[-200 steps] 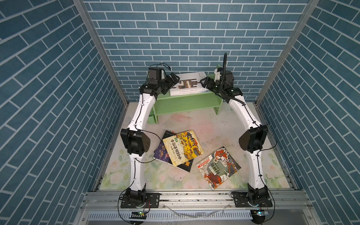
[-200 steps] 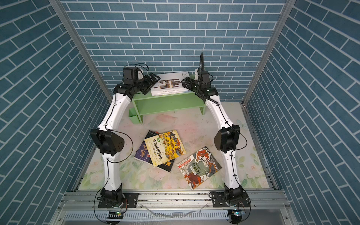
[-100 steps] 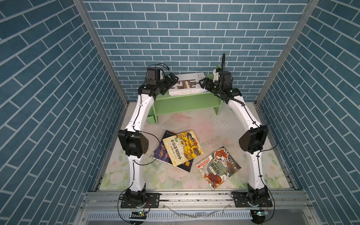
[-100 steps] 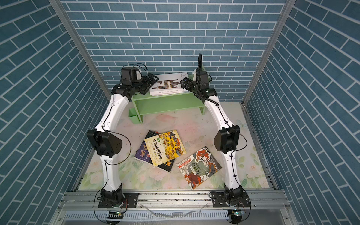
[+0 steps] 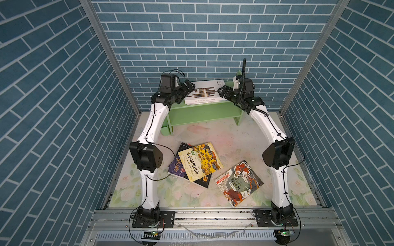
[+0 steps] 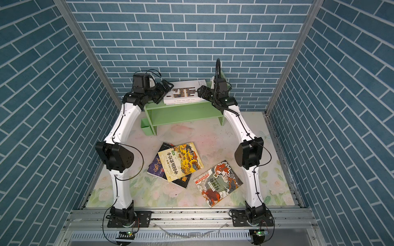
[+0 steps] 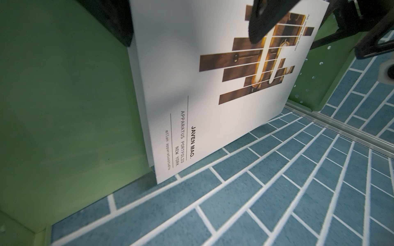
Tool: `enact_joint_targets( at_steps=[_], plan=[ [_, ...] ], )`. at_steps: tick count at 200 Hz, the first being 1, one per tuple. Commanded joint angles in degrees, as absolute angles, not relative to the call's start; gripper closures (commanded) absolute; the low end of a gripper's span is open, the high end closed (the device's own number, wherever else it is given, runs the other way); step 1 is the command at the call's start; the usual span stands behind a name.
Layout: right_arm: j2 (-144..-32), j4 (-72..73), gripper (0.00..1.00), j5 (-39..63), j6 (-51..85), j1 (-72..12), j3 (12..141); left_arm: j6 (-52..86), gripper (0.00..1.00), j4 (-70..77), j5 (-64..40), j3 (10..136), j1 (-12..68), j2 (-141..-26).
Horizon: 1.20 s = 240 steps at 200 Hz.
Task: Stacking books/files
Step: Place the book at the bookshelf.
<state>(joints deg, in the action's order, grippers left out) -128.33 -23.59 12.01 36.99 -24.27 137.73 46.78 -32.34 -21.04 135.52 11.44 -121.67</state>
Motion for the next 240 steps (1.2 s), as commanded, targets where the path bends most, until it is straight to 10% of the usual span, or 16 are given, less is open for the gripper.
enact_joint_targets(
  at_steps=[1, 240],
  plan=[
    [-126.02, -25.12, 0.15, 12.13, 35.51, -25.30, 138.07, 47.44, 0.00, -30.19, -22.59, 132.82, 12.39, -119.13],
    [-117.22, -26.00, 0.11, 2.29, 33.31, -23.11, 131.00, 40.98, 0.00, -33.18, -19.33, 128.27, 9.69, -110.91]
  ],
)
